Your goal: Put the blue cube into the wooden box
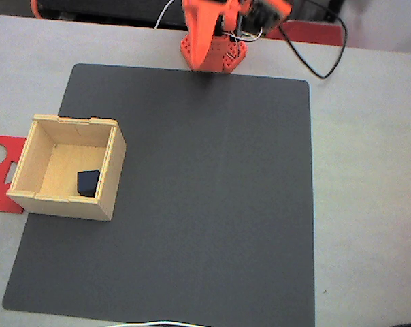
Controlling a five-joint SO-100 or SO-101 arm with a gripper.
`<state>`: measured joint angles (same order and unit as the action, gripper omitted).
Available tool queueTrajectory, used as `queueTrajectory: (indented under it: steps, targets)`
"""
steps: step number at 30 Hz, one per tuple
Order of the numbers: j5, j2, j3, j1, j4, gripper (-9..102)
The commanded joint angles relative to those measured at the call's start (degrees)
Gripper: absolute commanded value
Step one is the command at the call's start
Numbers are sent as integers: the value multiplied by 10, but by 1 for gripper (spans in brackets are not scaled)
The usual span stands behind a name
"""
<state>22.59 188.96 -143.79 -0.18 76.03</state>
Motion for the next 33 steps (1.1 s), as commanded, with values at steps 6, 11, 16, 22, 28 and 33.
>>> queueTrajectory:
  steps: [6, 11, 16, 22, 28, 33]
  targets:
    - [-44, 24, -124, 6, -25, 0]
    - [-72, 24, -177, 6, -43, 0]
    - [-73, 24, -214, 4, -33, 0]
    - [-84, 24, -279, 7, -50, 0]
    - [-105, 24, -283, 23, -52, 0]
    - [-103, 24, -283, 22, -52, 0]
